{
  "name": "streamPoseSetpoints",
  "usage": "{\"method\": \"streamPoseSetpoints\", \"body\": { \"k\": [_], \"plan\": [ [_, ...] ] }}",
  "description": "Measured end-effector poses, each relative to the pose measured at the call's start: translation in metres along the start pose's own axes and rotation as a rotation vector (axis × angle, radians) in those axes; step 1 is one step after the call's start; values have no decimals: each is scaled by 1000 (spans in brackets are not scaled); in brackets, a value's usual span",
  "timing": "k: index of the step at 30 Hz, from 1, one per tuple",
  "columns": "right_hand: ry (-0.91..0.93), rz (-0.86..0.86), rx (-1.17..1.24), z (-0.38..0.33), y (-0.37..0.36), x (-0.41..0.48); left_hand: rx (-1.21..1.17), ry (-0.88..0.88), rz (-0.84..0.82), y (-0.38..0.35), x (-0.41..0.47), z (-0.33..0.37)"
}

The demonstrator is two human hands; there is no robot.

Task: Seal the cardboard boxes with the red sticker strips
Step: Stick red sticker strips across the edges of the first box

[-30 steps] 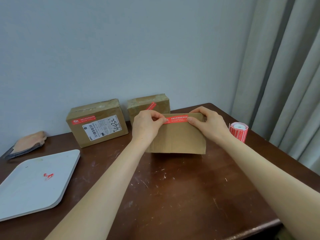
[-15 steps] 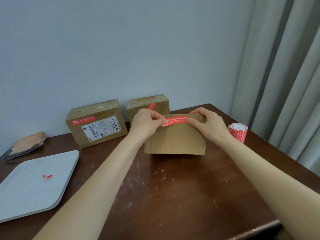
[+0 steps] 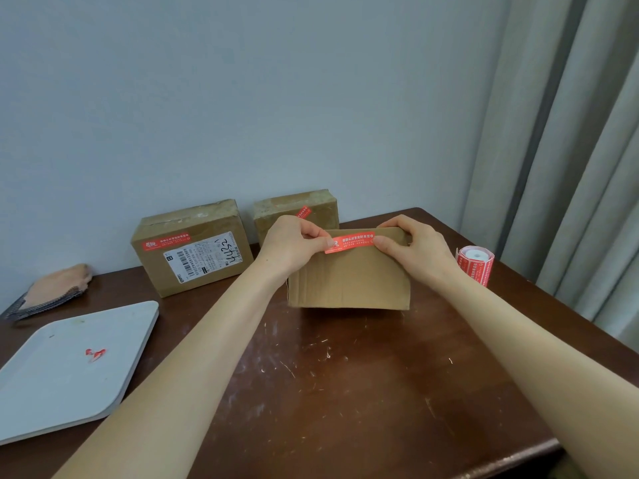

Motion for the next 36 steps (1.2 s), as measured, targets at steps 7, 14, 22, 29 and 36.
{"method": "streamPoseSetpoints", "body": {
  "k": [7, 14, 22, 29, 36],
  "plan": [
    [7, 0, 3, 0, 0, -1, -5, 6, -25, 1, -1, 2],
    [12, -11, 4, 0, 0, -1, -21, 5, -77, 5, -5, 10],
    [-12, -15, -8, -2, 0, -3, -18, 8, -87, 11, -7, 12],
    [2, -16, 9, -2, 3, -7, -371, 100, 103, 40, -4, 3],
    [-87, 19, 73, -9, 9, -12, -701, 280, 87, 31, -15, -11]
  ]
}}
Point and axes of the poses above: each hand's wrist, its own x-axis towards the middle knuckle, its own y-axis out of the back of the hand, z = x × y, the point moved 4 cm from there along x, towards the middle knuckle, and after that the axes turned 7 degrees about -x, right-handed, at the moved point
